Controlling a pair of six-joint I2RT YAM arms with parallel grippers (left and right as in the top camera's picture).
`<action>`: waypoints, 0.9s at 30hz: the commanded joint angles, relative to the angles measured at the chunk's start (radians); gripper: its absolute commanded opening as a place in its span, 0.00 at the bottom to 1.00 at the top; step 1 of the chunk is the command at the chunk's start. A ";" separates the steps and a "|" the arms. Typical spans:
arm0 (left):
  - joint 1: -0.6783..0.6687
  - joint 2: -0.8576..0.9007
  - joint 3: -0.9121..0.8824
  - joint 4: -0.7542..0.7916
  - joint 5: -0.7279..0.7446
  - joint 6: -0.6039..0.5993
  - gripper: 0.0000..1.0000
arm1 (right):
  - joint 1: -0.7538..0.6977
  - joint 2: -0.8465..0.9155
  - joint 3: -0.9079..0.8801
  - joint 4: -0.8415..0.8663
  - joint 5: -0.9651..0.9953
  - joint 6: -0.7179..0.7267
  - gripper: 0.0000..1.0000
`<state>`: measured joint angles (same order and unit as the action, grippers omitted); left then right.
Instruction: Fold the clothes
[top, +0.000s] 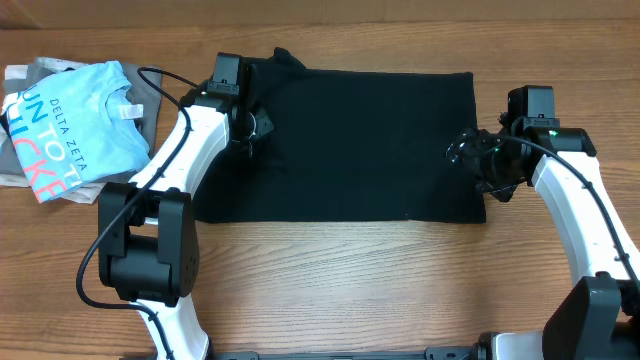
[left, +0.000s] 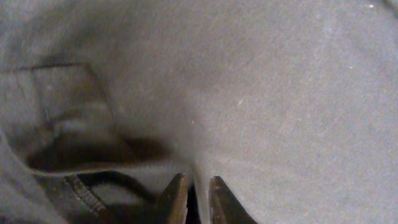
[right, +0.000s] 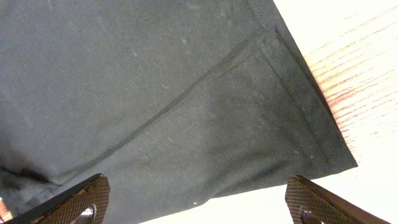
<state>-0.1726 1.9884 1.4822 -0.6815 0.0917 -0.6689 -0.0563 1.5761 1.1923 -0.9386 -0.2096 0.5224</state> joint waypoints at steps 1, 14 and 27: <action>-0.012 0.037 0.021 0.019 -0.013 0.019 0.52 | 0.005 -0.007 0.013 -0.003 0.007 -0.007 0.95; 0.066 -0.102 0.201 -0.252 -0.120 0.059 0.61 | 0.005 -0.007 0.013 -0.014 0.027 -0.007 0.95; 0.215 -0.122 0.024 -0.381 0.177 -0.008 0.88 | 0.005 -0.007 0.013 -0.010 0.063 -0.007 0.96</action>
<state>0.0593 1.8221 1.6096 -1.1133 0.1005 -0.6743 -0.0563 1.5761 1.1923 -0.9539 -0.1631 0.5228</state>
